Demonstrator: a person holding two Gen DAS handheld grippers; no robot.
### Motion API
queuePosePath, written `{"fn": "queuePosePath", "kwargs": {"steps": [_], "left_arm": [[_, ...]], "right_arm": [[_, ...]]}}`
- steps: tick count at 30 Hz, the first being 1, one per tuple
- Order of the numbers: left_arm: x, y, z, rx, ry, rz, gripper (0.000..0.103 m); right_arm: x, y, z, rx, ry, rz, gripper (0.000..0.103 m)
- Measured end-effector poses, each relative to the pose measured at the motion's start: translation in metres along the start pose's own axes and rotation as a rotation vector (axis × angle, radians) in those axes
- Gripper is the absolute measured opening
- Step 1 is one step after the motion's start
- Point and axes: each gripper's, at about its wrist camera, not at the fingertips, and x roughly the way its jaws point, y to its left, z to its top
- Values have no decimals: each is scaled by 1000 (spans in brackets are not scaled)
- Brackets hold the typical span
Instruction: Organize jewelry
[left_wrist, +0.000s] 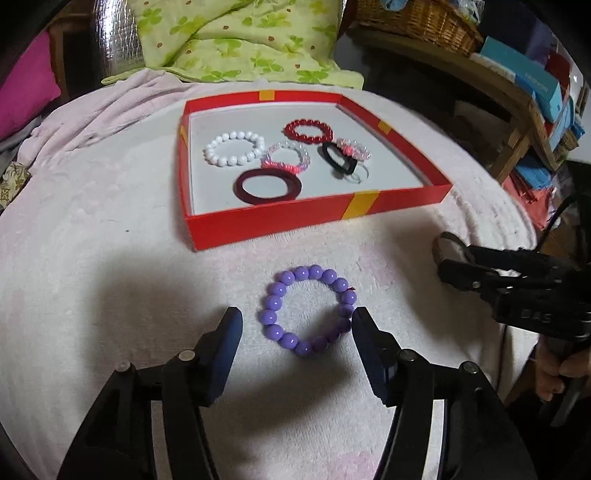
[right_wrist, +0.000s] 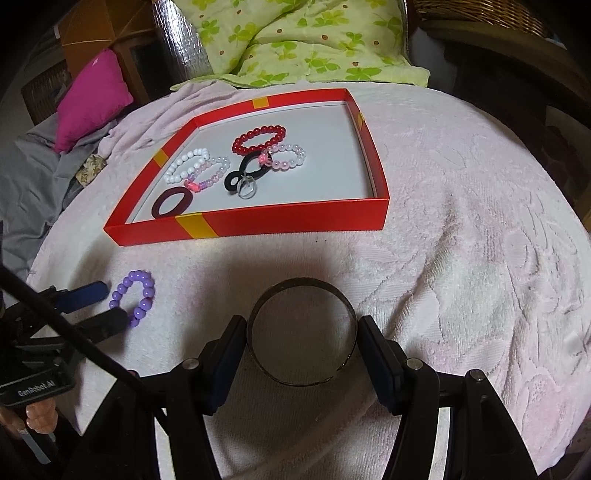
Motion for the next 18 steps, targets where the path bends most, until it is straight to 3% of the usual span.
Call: {"fn": "queuePosePath", "kwargs": {"steps": [5,9,10,18], "left_arm": [[8,-14,0,59,-28,48,61],[6,-15,1,64,-43,39,23],[6,-16,1,64,-42,33,20],[-3,-21,2,83,-61,40,20]], "right_arm": [[0,0,0,-6,-2,4,65],[0,0,-1,-11,-4,5,65],[0,0,-1,-10,-6,6,65],[-5,1,-1,5,-15,12,65]]}}
